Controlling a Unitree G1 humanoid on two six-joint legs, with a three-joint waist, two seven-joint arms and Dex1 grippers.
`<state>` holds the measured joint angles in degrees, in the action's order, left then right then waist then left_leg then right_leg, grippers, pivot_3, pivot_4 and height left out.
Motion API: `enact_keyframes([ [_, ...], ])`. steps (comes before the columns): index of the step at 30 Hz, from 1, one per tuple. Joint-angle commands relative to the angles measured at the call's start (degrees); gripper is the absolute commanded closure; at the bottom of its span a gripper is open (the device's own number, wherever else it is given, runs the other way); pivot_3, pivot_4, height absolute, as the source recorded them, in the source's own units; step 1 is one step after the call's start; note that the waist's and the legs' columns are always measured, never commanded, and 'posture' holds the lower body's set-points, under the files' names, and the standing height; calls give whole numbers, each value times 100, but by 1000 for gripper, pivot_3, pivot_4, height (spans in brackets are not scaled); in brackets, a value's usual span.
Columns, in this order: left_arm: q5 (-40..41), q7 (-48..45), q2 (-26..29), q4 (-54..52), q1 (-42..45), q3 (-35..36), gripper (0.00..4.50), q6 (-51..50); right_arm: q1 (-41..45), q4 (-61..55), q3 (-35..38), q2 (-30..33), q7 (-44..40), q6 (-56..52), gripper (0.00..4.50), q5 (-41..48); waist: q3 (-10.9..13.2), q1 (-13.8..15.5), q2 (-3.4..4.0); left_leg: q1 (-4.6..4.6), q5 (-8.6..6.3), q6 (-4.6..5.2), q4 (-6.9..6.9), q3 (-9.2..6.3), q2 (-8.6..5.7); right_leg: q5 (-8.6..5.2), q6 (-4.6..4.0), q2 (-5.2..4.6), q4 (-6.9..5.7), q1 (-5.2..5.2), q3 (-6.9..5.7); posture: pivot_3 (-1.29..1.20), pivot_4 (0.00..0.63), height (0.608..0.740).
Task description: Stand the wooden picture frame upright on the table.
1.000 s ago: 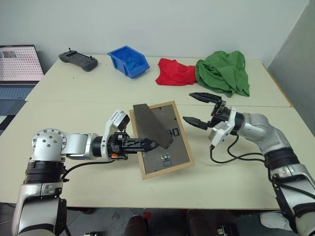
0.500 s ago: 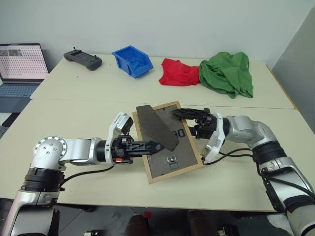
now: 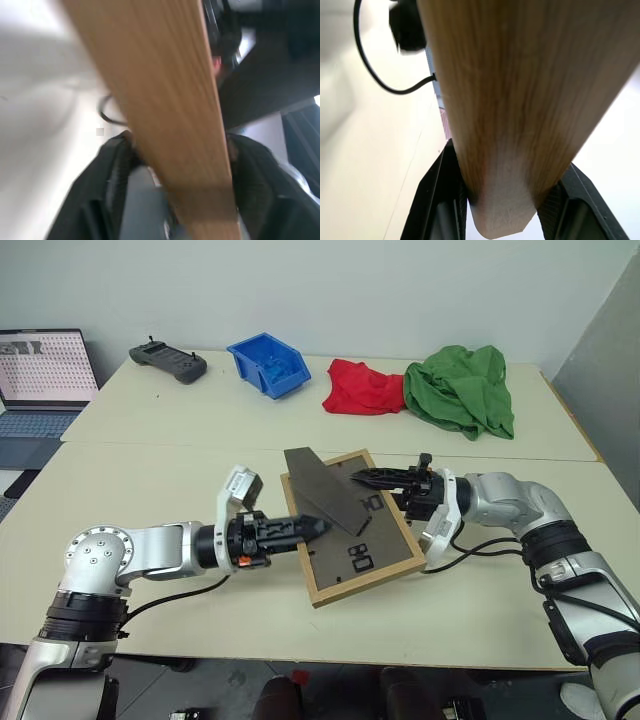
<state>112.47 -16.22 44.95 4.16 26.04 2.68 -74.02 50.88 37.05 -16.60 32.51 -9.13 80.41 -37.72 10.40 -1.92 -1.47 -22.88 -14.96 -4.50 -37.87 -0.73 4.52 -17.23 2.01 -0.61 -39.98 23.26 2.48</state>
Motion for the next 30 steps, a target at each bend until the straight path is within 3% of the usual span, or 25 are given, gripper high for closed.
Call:
enact_keyframes([
  [1,53,207,173,-37,-155,647,655,261,165,225,-268,192,-352,-197,3105,918,0,-9,0,0,0,0,0,0,0,0,0,0,0,0,1,0,150,740],
  [4,13,406,466,-488,-651,1204,20,529,9,280,-649,195,-1642,-1278,3106,2484,0,-38,0,0,0,1,1,1,4,0,0,0,0,0,1,0,150,740],
  [7,-376,445,692,-1154,-1073,1628,0,731,-164,-155,-636,56,-3011,-2826,3107,3959,0,-38,0,-2,-1,1,2,-5,7,0,-1,-4,1,-1,0,0,150,740],
  [10,-1263,696,665,-2303,-1370,1891,0,1222,-184,-760,-386,-319,-4060,-5627,3108,5208,1,-16,2,-4,-1,2,2,-9,6,1,-1,-13,2,-6,-1,0,150,740],
  [13,-1863,1011,414,-2920,-1484,1904,0,1707,-106,-1046,-123,-590,-4242,-7630,3109,5780,2,24,4,-3,0,0,1,-8,5,1,-1,-12,1,-6,-6,0,150,740],
  [17,-3571,1221,-22,-3801,-1841,1765,0,2540,294,-914,165,-1114,-4102,-10293,3110,6306,2,31,5,-4,0,0,1,0,0,1,-1,-11,3,-5,-8,0,150,740],
  [21,-4946,1204,-388,-3970,-2087,1378,0,3121,693,-88,519,-1620,-3491,-11019,3111,6075,2,29,5,-4,-6,10,3,4,-1,1,-1,-3,4,0,-5,0,150,740],
  [24,-5635,1033,-594,-3954,-2233,1065,0,3401,888,534,537,-1852,-3402,-10637,3111,5697,2,35,5,-7,-13,23,4,7,-1,1,-1,-1,8,2,-3,0,150,740],
  [30,-6205,776,-914,-3917,-2299,800,0,3543,866,968,437,-2027,-3748,-10086,3112,5158,2,17,4,-5,-15,26,5,12,1,1,-1,1,4,3,1,0,150,740],
])
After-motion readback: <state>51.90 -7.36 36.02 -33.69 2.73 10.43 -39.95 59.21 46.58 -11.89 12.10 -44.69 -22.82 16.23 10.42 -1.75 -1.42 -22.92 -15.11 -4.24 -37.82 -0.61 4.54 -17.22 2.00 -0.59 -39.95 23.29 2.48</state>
